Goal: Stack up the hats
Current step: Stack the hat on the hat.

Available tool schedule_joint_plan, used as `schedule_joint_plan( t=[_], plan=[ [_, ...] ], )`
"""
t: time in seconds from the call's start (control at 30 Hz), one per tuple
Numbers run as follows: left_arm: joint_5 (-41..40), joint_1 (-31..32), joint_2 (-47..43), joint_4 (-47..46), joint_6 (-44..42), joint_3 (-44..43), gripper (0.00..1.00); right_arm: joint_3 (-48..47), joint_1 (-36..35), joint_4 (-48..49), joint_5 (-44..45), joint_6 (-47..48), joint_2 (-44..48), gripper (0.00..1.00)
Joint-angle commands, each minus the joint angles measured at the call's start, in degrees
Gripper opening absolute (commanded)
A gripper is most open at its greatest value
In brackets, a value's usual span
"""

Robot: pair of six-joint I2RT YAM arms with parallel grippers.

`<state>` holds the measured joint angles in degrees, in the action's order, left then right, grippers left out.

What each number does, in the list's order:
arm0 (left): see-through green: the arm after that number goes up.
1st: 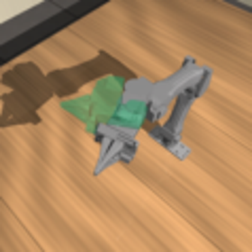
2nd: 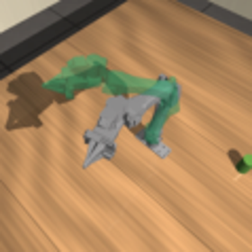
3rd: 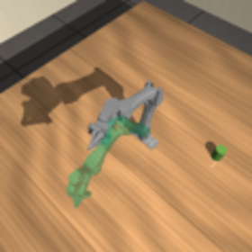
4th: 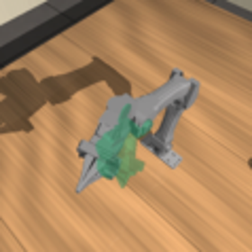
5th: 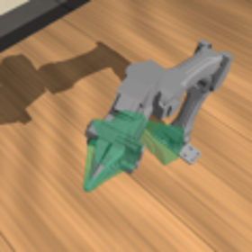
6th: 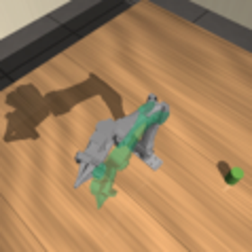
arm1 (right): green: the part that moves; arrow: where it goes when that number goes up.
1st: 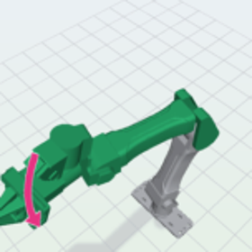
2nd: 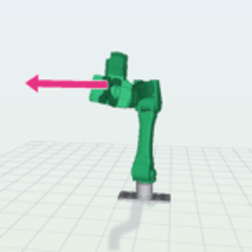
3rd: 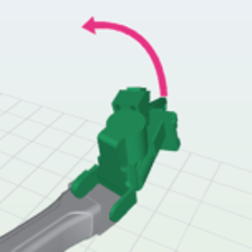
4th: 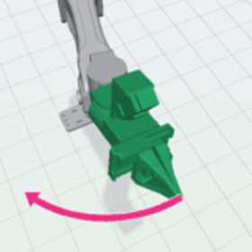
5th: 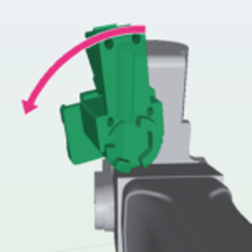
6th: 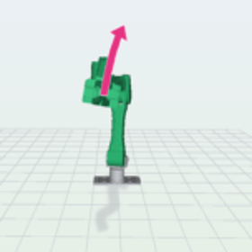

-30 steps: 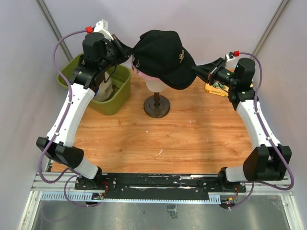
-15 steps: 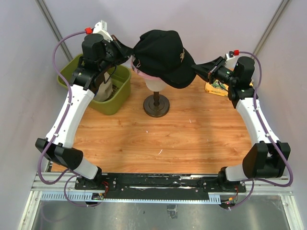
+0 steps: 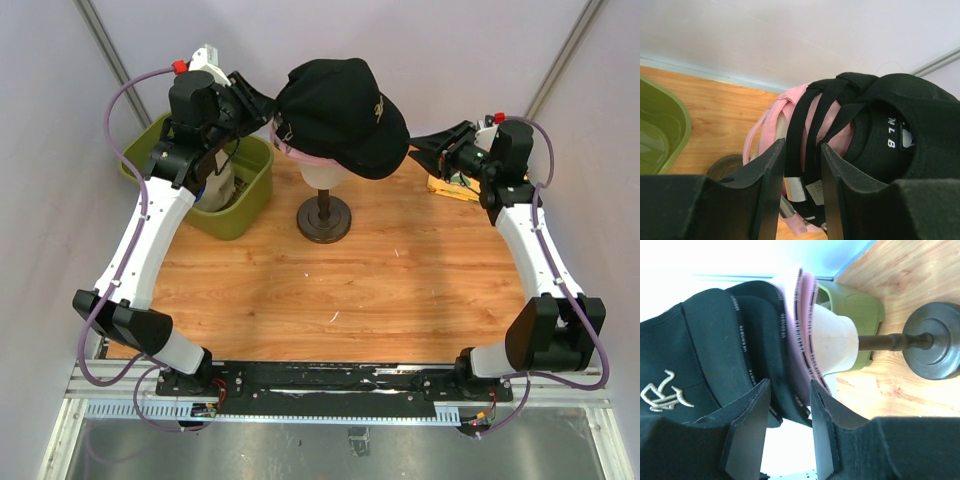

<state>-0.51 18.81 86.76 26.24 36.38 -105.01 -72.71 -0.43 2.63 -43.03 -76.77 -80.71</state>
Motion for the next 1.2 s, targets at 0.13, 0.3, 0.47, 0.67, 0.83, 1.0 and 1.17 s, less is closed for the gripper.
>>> schedule_joint_plan(
  t=[0.13, 0.3, 0.47, 0.67, 0.83, 1.0, 1.17],
  plan=[
    [-2.98, -0.76, -1.31, 0.93, 0.69, -0.38, 0.48, -0.40, 2.15, -3.25, 1.63, 1.36, 0.95, 0.39],
    [-3.51, -0.75, -2.32, -2.45, 2.14, 0.75, 0.57, -0.81, 2.60, -3.26, 1.62, 1.87, 1.34, 0.40],
    [-4.74, -0.83, -3.44, -5.01, 3.40, 0.95, 0.61, -0.93, 2.97, -3.25, 1.63, 2.14, 1.65, 0.40],
    [-6.37, -0.86, -4.91, -6.35, 4.16, -0.03, 0.62, -1.34, 3.19, -3.26, 1.72, 2.33, 1.76, 0.40],
    [-7.09, -0.97, -5.30, -5.57, 4.09, -0.97, 0.62, -1.38, 3.24, -3.09, 1.85, 2.50, 1.94, 0.41],
    [-8.97, -1.36, -6.44, -5.58, 3.87, 0.37, 0.61, -1.24, 3.33, -2.79, 1.89, 2.50, 2.26, 0.41],
    [-10.34, -1.73, -7.25, -5.47, 3.53, 1.44, 0.61, -1.22, 3.65, -2.69, 1.96, 2.98, 2.97, 0.41]
  ],
)
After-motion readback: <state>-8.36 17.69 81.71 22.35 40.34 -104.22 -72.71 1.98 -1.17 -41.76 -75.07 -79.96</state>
